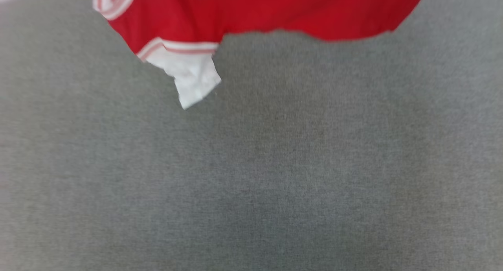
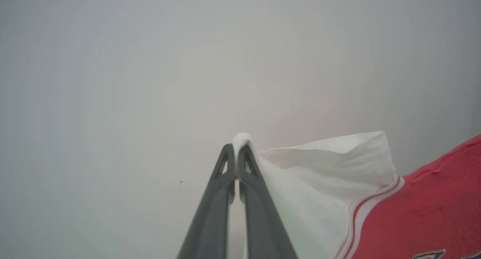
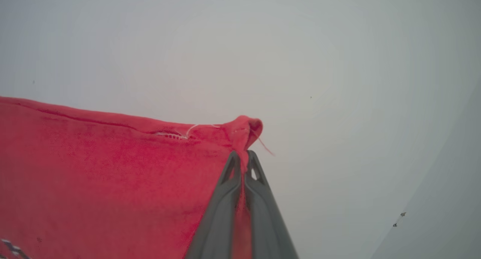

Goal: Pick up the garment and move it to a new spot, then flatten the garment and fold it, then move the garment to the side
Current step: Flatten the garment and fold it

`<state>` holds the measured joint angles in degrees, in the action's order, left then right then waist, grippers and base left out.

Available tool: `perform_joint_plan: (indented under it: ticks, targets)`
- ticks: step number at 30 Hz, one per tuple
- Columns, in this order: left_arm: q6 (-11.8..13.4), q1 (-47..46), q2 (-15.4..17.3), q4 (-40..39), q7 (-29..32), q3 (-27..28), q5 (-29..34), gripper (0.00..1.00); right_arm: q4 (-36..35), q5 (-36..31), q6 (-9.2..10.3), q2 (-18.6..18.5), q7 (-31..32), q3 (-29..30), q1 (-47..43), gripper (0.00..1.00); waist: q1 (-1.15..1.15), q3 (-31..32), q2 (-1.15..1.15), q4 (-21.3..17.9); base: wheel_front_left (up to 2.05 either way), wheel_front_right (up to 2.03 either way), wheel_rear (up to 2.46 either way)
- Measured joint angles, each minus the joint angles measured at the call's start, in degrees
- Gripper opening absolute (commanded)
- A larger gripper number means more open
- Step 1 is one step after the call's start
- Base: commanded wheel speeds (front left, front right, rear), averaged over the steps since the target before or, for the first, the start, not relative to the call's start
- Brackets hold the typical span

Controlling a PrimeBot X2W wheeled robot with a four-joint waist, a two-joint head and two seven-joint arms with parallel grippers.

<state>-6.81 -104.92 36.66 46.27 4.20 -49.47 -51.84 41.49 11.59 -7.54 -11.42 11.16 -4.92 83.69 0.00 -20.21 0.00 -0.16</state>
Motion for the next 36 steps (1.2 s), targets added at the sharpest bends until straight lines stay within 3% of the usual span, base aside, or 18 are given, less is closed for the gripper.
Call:
perform_joint_plan:
  ticks: [9, 15, 19, 25, 29, 33, 36]
  targets:
    - [0.6, -11.7, -4.2, 7.4, -17.8, 2.0, 5.7, 0.0, 6.9, -15.4, 0.0, 2.6, -22.4, 5.7, 7.4, 0.0, 0.0, -8.3, 0.0, -0.8, 0.0, 0.0, 0.0]
    - [-0.4, -9.7, -5.4, 6.1, -19.2, 2.5, 6.3, 0.0, 12.7, -20.3, 0.0, 3.1, -24.8, 7.6, 8.7, 0.0, 0.0, -12.7, 0.0, -0.4, 0.0, 0.0, 0.0]
    - [-0.6, -1.7, -4.2, 1.4, -18.2, -2.4, 2.1, 0.0, 17.5, -20.4, 0.0, 3.2, -25.0, 5.8, 5.9, 0.0, 0.0, -13.6, 0.0, 0.7, 0.0, 0.0, 0.0]
    - [-0.6, 10.0, 2.9, -8.0, -9.5, -11.4, -6.8, 0.0, 23.5, -14.5, 0.0, 2.7, -24.6, 0.7, 0.0, 0.0, 0.0, -10.9, 0.0, 1.5, 0.0, 0.0, 0.0]
    - [-0.6, 17.4, 7.0, -12.2, -3.3, -14.2, -12.9, 0.0, 25.5, -7.3, 0.0, 2.6, -22.0, -3.2, -4.9, 0.0, 0.0, -7.9, 0.0, 2.0, 0.0, 0.0, 0.0]
    - [-0.1, 25.3, 10.4, -17.5, 1.4, -16.6, -16.5, 0.0, 22.7, 1.9, 0.0, 2.0, -17.7, -8.4, -11.8, 0.0, 0.0, -4.7, 0.0, 2.4, 0.0, 0.0, 0.0]
    - [2.9, 31.7, 13.5, -23.7, 3.3, -18.1, -19.0, 0.0, 17.0, 9.1, 0.0, -0.5, -13.1, -12.8, -18.7, 0.0, 0.0, -2.2, 0.0, 2.6, 0.0, 0.0, 0.0]
